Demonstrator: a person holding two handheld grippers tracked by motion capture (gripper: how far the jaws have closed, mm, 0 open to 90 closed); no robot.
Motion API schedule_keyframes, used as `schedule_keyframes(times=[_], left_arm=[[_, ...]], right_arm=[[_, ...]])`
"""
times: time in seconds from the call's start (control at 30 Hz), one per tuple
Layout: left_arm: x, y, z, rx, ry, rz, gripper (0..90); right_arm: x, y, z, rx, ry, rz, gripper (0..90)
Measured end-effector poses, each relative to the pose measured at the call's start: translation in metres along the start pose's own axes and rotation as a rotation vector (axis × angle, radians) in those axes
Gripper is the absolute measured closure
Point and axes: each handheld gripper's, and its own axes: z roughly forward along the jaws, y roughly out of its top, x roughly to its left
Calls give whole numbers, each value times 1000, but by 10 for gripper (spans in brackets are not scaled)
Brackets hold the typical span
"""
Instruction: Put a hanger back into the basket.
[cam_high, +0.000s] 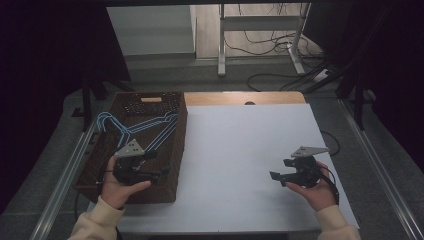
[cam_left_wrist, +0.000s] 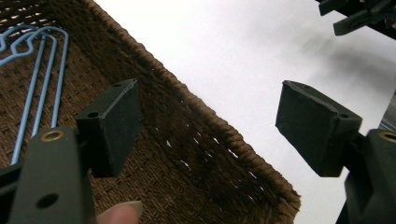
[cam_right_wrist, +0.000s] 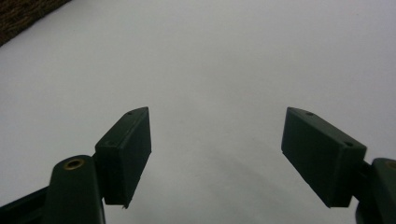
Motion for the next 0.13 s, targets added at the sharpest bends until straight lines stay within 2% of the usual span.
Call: schedule_keyframes(times=[0.13], left_arm=[[0, 0, 0, -1, 1, -1, 221]], right_arm=[[0, 0, -1, -18, 6, -2, 204]])
